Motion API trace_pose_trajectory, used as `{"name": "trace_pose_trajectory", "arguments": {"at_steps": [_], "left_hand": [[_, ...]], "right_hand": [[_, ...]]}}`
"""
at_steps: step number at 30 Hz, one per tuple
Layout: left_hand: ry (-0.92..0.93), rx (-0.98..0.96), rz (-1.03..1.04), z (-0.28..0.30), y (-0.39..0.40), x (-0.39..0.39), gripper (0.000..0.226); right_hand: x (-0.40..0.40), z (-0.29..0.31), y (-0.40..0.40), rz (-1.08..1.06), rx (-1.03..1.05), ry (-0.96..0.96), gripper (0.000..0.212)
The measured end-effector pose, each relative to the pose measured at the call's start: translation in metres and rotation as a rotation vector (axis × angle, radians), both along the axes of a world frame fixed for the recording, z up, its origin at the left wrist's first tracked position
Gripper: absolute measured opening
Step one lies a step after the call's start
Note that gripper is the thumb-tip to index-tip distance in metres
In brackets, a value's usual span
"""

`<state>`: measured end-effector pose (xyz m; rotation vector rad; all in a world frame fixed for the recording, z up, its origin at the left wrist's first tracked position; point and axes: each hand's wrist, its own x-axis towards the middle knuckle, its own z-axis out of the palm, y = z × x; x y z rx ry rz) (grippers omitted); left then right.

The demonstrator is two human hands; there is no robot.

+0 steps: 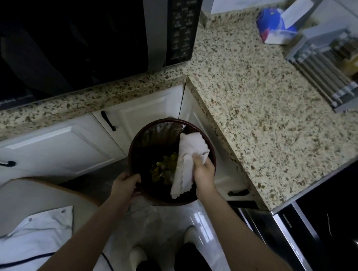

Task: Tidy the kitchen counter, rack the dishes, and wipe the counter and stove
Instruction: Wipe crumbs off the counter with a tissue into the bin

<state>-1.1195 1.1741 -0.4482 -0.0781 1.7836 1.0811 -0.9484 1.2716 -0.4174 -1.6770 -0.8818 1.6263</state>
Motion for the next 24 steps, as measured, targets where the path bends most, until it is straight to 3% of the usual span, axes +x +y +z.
{"name": "trace_pose_trajectory", "arguments": {"at_steps": [2, 4, 7, 16, 20, 24], "left_hand": [[-0.014, -0.012, 0.026, -0.013, -0.001, 0.001, 0.017], [-0.025, -0.028, 0.057, -0.029, 0.000, 0.001, 0.018], [-0.034, -0.047, 0.074, -0.059, -0.001, 0.003, 0.016], [-0.063, -0.175, 0.176, -0.172, 0.002, 0.012, 0.004], [-0.034, -0.255, 0.240, -0.233, 0.009, 0.018, 0.015], [-0.064, -0.296, 0.238, -0.282, 0.008, 0.025, 0.013]], "right_hand": [[0.004, -0.007, 0.006, -0.149, -0.275, 0.312, 0.024], [0.008, -0.016, 0.006, -0.218, -0.358, 0.534, 0.034], [0.014, -0.041, 0.004, -0.210, -0.410, 0.671, 0.042], [0.017, -0.152, 0.012, -0.243, -0.470, 0.667, 0.041], [0.016, -0.204, 0.020, -0.228, -0.447, 0.621, 0.042], [0.013, -0.247, 0.029, -0.212, -0.462, 0.555, 0.047]]}}
